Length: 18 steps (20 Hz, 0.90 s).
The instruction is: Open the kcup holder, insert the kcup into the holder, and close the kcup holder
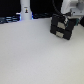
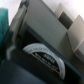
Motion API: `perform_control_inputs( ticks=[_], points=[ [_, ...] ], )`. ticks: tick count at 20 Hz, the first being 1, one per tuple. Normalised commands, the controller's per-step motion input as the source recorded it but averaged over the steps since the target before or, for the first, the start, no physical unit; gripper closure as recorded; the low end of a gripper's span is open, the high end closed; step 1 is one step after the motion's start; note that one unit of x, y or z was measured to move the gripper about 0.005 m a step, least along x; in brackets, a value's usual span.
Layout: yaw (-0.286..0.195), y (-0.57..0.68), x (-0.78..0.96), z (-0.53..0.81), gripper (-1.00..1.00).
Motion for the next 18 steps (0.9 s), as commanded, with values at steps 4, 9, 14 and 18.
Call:
perform_control_inputs(
  ticks=[4, 9, 14, 18],
  points=[
    [0.018, 0.05, 0.08, 0.08, -1.0],
    [0.018, 0.03, 0.03, 0.08, -1.0],
    [0.017, 0.04, -0.01, 0.14, -1.0],
    [0.028, 0.02, -0.01, 0.08, -1.0]
  ],
)
